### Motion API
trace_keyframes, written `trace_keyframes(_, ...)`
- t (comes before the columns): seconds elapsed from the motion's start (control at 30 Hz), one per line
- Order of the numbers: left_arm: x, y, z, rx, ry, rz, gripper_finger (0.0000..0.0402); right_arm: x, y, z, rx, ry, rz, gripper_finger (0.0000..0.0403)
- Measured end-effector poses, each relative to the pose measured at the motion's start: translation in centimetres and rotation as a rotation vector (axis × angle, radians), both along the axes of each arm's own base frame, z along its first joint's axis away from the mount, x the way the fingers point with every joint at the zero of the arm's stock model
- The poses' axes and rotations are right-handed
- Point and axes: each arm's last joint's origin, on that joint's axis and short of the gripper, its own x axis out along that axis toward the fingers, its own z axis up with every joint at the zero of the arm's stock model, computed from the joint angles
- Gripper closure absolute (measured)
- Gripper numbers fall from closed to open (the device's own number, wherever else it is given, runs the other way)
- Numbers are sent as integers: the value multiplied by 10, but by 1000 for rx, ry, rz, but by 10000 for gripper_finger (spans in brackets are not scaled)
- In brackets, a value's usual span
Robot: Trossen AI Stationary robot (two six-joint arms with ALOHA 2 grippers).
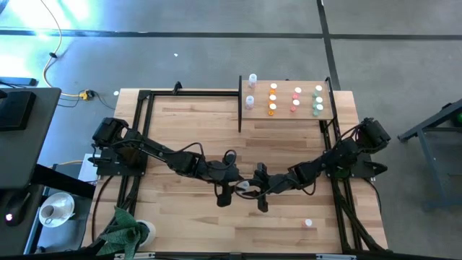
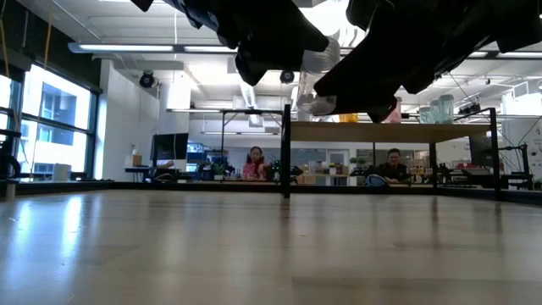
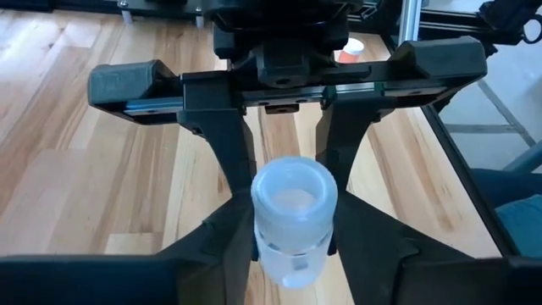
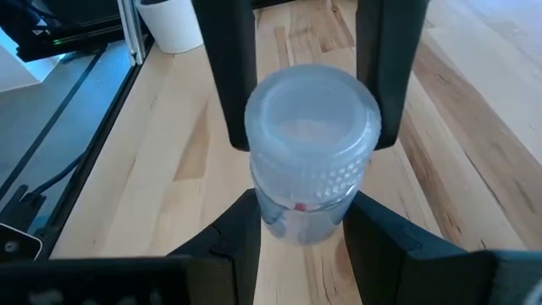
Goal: Pick and place medicine bottles onto shelf by color
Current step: Put the transparent pill bottle on the shelf aligned with the other transparent pill bottle
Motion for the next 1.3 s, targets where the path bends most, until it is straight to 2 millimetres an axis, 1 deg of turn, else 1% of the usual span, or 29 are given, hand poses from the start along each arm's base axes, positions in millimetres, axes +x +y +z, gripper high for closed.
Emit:
trace_keyframes(0.13,0,0,0,2,0,-1,280,0,0,0,-18,-1,8,276)
trace_keyframes(0.27,0,0,0,7,0,-3,278,0,0,0,-45,-4,19,268)
trace_keyframes(0.4,0,0,0,9,-2,-7,277,0,0,1,-56,-4,21,231)
trace_keyframes(0.47,0,0,0,17,-3,-14,277,-3,-2,4,-66,3,17,207)
trace_keyframes(0.57,0,0,0,25,-4,-4,277,-9,-6,16,-64,17,10,180)
trace_keyframes(0.63,0,1,0,34,-5,8,277,-16,-9,26,-68,27,2,171)
trace_keyframes(0.8,1,1,1,60,-13,20,277,-34,-19,53,-67,17,-44,168)
trace_keyframes(0.97,3,6,3,103,-40,19,277,-52,-27,77,-89,-31,-80,167)
trace_keyframes(1.13,7,24,9,210,-99,77,277,-66,-35,98,-136,-103,-106,167)
trace_keyframes(1.3,11,55,14,328,-133,160,277,-79,-42,116,-169,-169,-109,167)
